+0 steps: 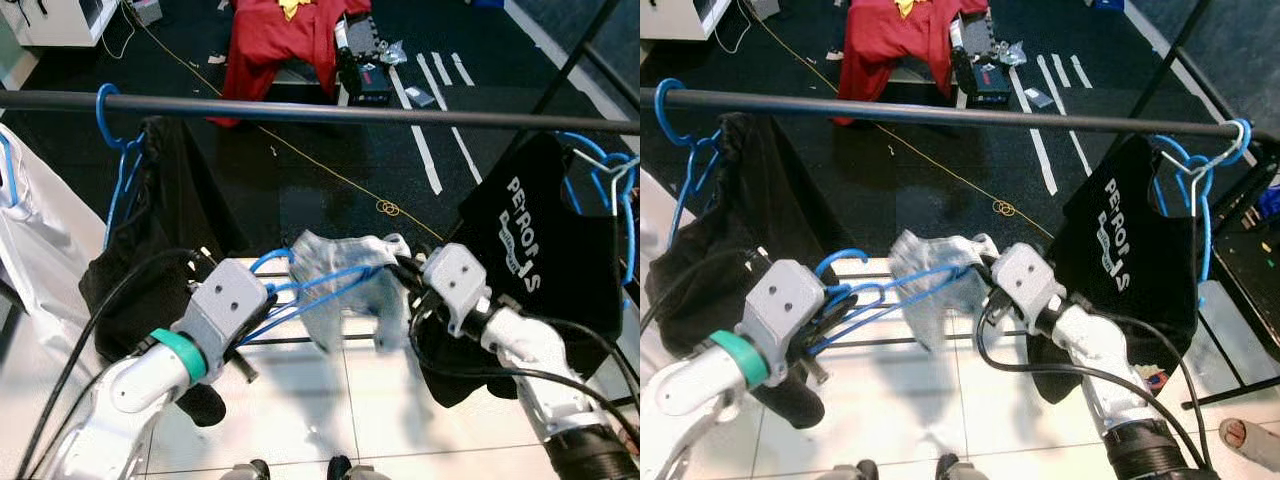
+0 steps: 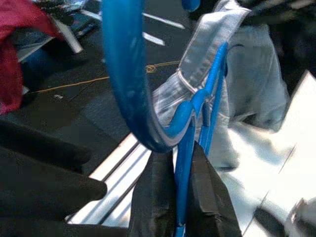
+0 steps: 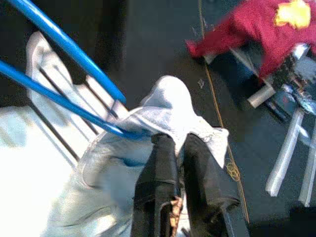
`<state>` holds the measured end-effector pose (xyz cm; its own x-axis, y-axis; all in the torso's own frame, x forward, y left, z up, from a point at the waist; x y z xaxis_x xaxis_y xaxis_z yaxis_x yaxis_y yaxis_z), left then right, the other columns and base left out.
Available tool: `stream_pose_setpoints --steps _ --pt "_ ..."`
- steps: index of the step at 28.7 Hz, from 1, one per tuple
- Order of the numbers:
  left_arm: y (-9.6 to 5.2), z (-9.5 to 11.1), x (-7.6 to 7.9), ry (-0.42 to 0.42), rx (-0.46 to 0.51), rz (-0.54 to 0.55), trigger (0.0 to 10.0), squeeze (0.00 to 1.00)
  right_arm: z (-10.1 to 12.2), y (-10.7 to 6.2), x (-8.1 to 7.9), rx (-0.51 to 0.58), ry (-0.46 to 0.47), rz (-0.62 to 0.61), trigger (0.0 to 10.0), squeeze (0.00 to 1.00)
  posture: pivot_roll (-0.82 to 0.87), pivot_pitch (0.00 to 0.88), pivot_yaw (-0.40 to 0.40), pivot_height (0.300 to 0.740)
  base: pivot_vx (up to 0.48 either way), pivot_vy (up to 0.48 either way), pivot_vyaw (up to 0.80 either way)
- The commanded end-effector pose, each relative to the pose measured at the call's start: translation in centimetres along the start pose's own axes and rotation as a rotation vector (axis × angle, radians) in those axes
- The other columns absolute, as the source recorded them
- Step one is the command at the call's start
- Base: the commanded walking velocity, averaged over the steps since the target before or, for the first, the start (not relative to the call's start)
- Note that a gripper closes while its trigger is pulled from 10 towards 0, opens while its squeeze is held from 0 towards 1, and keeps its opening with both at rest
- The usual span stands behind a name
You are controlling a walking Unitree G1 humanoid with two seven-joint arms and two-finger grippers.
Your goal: Hang hanger
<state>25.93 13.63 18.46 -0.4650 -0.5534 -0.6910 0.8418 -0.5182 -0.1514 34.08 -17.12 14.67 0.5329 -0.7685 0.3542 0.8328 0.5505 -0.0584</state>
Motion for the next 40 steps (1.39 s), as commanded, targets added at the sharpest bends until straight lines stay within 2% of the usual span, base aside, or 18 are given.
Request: stream_pose_setpoints --steps 1,2,3,5,7,10,15,16,17,20,21,23,29,35,37,40 --pt "-0.3 0.0 0.3 0.03 0.004 -0.014 10.0 0.0 -0.6 -0.5 0.7 -0.023 -0.035 -0.037 10.0 0.0 -0.08 0.166 0.038 0.74 0.0 0.0 0.0" --pt "-0.8 -0.4 0.5 0.063 -0.014 -0.045 10.0 0.0 -0.9 -0.5 1.0 -0.044 -0.037 -0.062 10.0 0.0 -0.07 0.167 0.041 0.74 0.0 0.0 0.0" --pt "-0.8 -0.4 0.5 0.063 -0.014 -0.045 10.0 0.0 -0.9 -0.5 1.0 -0.044 -0.037 -0.062 10.0 0.0 -0.07 0.167 0.041 0.74 0.0 0.0 0.0" --pt "-2.1 -1.2 0.8 0.118 -0.048 -0.115 10.0 0.0 -1.3 -0.6 1.6 -0.071 -0.047 -0.102 10.0 0.0 -0.05 0.171 0.05 0.74 0.0 0.0 0.0" --pt "-2.9 -1.2 0.7 0.134 -0.054 -0.157 10.0 0.0 -1.5 -0.5 1.8 -0.092 -0.067 -0.113 10.0 0.0 -0.04 0.172 0.057 0.74 0.0 0.0 0.0" --pt "-3.1 -1.0 0.5 0.138 -0.048 -0.173 10.0 0.0 -1.7 -0.3 1.7 -0.101 -0.079 -0.112 10.0 0.0 -0.04 0.173 0.059 0.74 0.0 0.0 0.0" --pt "-2.6 -0.1 0.1 0.14 -0.009 -0.187 10.0 0.0 -2.1 0.5 0.6 -0.118 -0.152 -0.051 10.0 0.0 -0.03 0.172 0.063 0.74 0.0 0.0 0.0" --pt "-2.1 0.5 -0.3 0.148 0.016 -0.17 10.0 0.0 -2.4 0.9 -0.3 -0.136 -0.196 0.001 10.0 0.0 -0.04 0.172 0.062 0.74 0.0 0.0 0.0" --pt "-2.1 0.5 -0.3 0.148 0.016 -0.17 10.0 0.0 -2.4 0.9 -0.3 -0.136 -0.196 0.001 10.0 0.0 -0.04 0.172 0.062 0.74 0.0 0.0 0.0" --pt "-1.4 1.7 -0.9 0.166 0.062 -0.144 10.0 0.0 -3.0 1.3 -1.6 -0.178 -0.287 0.09 10.0 0.0 -0.03 0.173 0.053 0.74 0.0 0.0 0.0" --pt "-1.4 1.7 -0.9 0.166 0.062 -0.144 10.0 0.0 -3.0 1.3 -1.6 -0.178 -0.287 0.09 10.0 0.0 -0.03 0.173 0.053 0.74 0.0 0.0 0.0" --pt "-1.0 2.3 -0.9 0.172 0.082 -0.152 10.0 0.0 -2.8 1.5 -1.3 -0.181 -0.37 0.096 10.0 0.0 -0.03 0.174 0.049 0.74 0.0 0.0 0.0" --pt "-0.2 2.0 -0.6 0.21 0.065 -0.176 10.0 0.0 -1.4 2.3 -0.6 -0.141 -0.444 0.063 10.0 0.0 -0.03 0.17 0.055 0.74 0.0 0.0 0.0" --pt "0.4 2.0 -1.0 0.22 0.052 -0.168 10.0 0.0 -0.7 2.4 -0.4 -0.099 -0.456 0.044 10.0 0.0 -0.03 0.167 0.061 0.74 0.0 0.0 0.0" --pt "0.5 1.7 -1.1 0.21 0.044 -0.155 10.0 0.0 0.2 2.5 -0.5 -0.043 -0.386 0.023 10.0 0.0 -0.04 0.166 0.065 0.74 0.0 0.0 0.0" --pt "0.8 1.2 -1.4 0.154 0.011 -0.087 10.0 0.0 1.4 2.4 0.3 0.035 -0.251 -0.06 10.0 0.0 -0.04 0.165 0.068 0.74 0.0 0.0 0.0"
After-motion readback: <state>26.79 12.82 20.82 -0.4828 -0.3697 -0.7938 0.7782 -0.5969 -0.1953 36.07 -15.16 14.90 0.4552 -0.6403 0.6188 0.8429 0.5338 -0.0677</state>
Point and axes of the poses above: a point about 5 cm out from each wrist's last joint towards the gripper, its own y axis pointing out of the wrist towards the gripper, its own z axis along the axis of the wrist's last joint, x = y × z, the point moved 2 cm from there along y, pointing out of the wrist towards the gripper, and after that the axes turned 15 degrees about y, right-handed, at the moved point
